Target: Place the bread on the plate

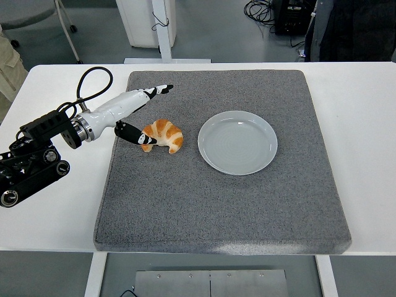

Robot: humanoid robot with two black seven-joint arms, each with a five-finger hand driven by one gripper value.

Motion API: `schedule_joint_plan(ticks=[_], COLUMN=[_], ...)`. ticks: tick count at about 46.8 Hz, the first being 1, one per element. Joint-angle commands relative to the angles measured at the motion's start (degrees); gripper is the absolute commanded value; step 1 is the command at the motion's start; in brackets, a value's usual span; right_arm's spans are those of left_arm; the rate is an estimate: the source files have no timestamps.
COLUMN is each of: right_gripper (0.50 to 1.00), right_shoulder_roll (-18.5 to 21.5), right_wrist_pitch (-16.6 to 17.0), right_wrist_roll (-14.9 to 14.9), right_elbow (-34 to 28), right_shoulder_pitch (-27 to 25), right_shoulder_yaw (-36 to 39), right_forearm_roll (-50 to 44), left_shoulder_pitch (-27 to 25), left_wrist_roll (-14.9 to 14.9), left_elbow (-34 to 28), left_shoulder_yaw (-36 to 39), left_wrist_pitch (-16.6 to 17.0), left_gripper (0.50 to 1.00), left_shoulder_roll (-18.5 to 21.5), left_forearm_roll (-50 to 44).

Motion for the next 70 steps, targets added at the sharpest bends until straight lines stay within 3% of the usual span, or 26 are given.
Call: schedule_joint_plan(ticks=[1, 12, 19, 37, 70], right_gripper=[1.0, 1.0, 1.0, 1.0, 1.0], right_shoulder_roll=[0.0, 0.0, 0.0, 0.0, 0.0], right_wrist_pitch=[0.0, 0.0, -0.1, 0.0, 0.0], right_wrist_roll=[0.0, 0.0, 0.0, 0.0, 0.0], right_elbow=[0.0, 0.0, 0.0, 0.0, 0.0], right_shoulder_pitch=[0.0, 0.0, 0.0, 0.0, 0.0], right_shoulder_yaw=[0.0, 0.0, 0.0, 0.0, 0.0], right_forearm_roll=[0.0, 0.0, 0.0, 0.0, 0.0], left_shoulder_pitch=[0.7, 0.1, 0.4, -0.1, -0.2], left_wrist_roll=[-0.5, -2.4, -7.5, -7.1, -7.8], left_elbow=[0.0, 1.8, 2.3, 9.0, 15.4], left_shoulder_yaw=[0.0, 2.7, 3.3, 3.3, 3.3], left_wrist_pitch=[0.2, 0.2, 0.4, 2.0, 2.1], left_gripper=[0.99, 0.99, 0.99, 0.987, 0.98], left_shoulder_roll=[-0.1, -0.3, -0.8, -3.6, -9.5], left_forearm_roll=[0.3, -1.3, -2.6, -3.0, -3.1])
